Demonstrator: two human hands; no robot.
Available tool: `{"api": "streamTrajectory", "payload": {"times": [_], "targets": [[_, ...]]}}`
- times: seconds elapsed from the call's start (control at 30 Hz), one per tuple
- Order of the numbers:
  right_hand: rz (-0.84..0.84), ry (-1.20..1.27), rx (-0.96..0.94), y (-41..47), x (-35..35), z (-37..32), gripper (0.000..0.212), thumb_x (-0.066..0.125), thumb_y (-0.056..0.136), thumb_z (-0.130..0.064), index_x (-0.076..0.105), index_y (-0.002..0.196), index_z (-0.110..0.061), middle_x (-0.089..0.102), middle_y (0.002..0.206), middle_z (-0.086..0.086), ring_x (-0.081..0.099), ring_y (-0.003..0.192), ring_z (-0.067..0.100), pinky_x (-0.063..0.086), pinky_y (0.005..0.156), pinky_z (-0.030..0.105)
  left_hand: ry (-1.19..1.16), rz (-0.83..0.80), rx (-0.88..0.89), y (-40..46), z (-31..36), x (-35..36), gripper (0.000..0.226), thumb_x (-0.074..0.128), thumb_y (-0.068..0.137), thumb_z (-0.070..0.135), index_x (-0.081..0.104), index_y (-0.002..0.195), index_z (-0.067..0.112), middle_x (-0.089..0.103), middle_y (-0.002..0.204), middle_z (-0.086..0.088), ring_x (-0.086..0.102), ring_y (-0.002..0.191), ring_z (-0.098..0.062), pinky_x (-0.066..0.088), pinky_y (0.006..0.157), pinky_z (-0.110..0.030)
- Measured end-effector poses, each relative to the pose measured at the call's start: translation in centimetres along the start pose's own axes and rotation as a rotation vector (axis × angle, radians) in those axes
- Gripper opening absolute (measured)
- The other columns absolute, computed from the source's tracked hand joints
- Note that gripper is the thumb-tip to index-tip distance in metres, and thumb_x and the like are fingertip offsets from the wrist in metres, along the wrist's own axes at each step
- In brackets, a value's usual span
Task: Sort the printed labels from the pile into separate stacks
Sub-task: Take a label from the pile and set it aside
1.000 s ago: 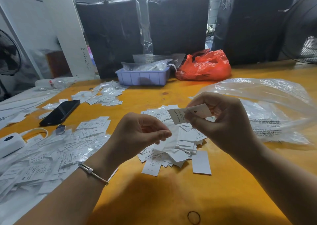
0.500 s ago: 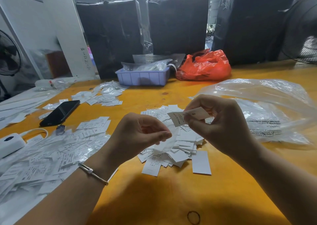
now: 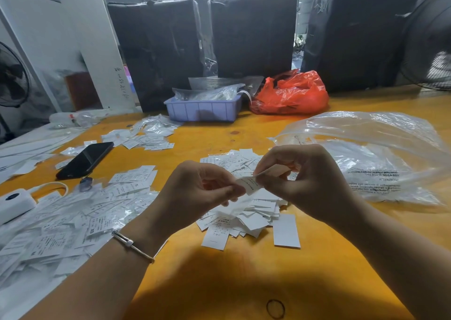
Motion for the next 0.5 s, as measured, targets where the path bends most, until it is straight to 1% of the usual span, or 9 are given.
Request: {"api": "streamTrajectory", "payload": {"times": [0.07,0.17,0.23,0.27,0.33,0.37,0.43,0.5], "targets": [[-0.069,0.017,0.012,0.0,0.4,0.0,0.017,0.071,0.075,0.007,0.075,0.074,-0.009,0.071,0.068,-0.001,0.065,0.063,0.013,0.052,0.058,0.036,-0.007,0.003,-0.006,0.0,-0.2,0.1,0.024,0.073,0.072,0.028,0.077,0.086,0.009,0.074,0.073,-0.003,0.069,0.063,-0.013,0.053,0.059,-0.017],[-0.124,0.083,0.051,-0.1,0.9,0.4,0.013,0.073,0.076,0.004,0.075,0.077,-0.009,0.072,0.07,-0.001,0.067,0.066,0.009,0.055,0.06,0.027,0.006,-0.01,-0.007,0.1,-0.4,0.3,0.027,0.073,0.073,0.028,0.078,0.087,0.006,0.074,0.073,-0.003,0.069,0.063,-0.016,0.054,0.06,-0.02],[-0.141,0.122,0.084,-0.1,1.0,0.7,0.011,0.074,0.077,0.001,0.076,0.079,-0.01,0.073,0.07,0.0,0.066,0.066,0.008,0.053,0.059,0.022,0.001,-0.019,-0.006,0.1,-0.4,0.4,0.024,0.073,0.073,0.028,0.078,0.086,0.009,0.075,0.073,-0.001,0.069,0.063,-0.013,0.054,0.06,-0.019],[-0.159,0.129,0.1,-0.1,1.2,0.8,0.011,0.075,0.077,-0.001,0.076,0.08,-0.012,0.073,0.071,-0.001,0.066,0.066,0.008,0.052,0.059,0.024,-0.005,-0.02,-0.008,0.0,-0.4,0.4,0.021,0.073,0.073,0.027,0.077,0.085,0.011,0.075,0.072,0.0,0.069,0.062,-0.01,0.053,0.06,-0.018],[-0.182,0.129,0.121,-0.2,1.4,1.0,0.01,0.075,0.078,-0.008,0.076,0.086,-0.014,0.073,0.074,-0.001,0.066,0.068,0.012,0.053,0.061,0.033,-0.012,-0.02,-0.014,0.0,-0.4,0.5,0.015,0.073,0.073,0.025,0.077,0.083,0.015,0.074,0.071,0.004,0.068,0.061,-0.006,0.052,0.06,-0.016],[-0.154,0.12,0.123,-0.2,1.3,1.0,0.013,0.076,0.078,-0.011,0.075,0.091,-0.014,0.073,0.076,-0.001,0.067,0.069,0.015,0.054,0.061,0.038,-0.011,-0.016,-0.014,0.1,-0.4,0.5,0.015,0.073,0.073,0.025,0.076,0.083,0.015,0.074,0.071,0.004,0.068,0.06,-0.006,0.052,0.059,-0.016],[-0.021,0.128,0.123,-0.1,0.4,1.1,0.02,0.076,0.078,-0.009,0.072,0.098,-0.012,0.071,0.08,0.003,0.066,0.072,0.021,0.054,0.064,0.044,-0.021,0.004,-0.021,0.1,-0.4,0.3,0.018,0.072,0.073,0.028,0.076,0.082,0.013,0.075,0.073,0.001,0.068,0.06,-0.01,0.052,0.059,-0.017],[0.099,0.162,0.115,0.0,-0.6,1.1,0.018,0.074,0.079,-0.003,0.071,0.096,-0.01,0.07,0.08,0.003,0.066,0.073,0.021,0.056,0.067,0.043,-0.05,0.016,-0.044,0.2,-0.5,0.1,0.017,0.071,0.073,0.031,0.075,0.08,0.016,0.076,0.076,0.001,0.068,0.061,-0.013,0.053,0.058,-0.018]]}}
Point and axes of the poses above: each hand's wrist, its own y-axis towards the middle knuckle, its own x-axis out of the palm, z = x × y, the point moved 6 cm from there along y, towards the middle knuckle
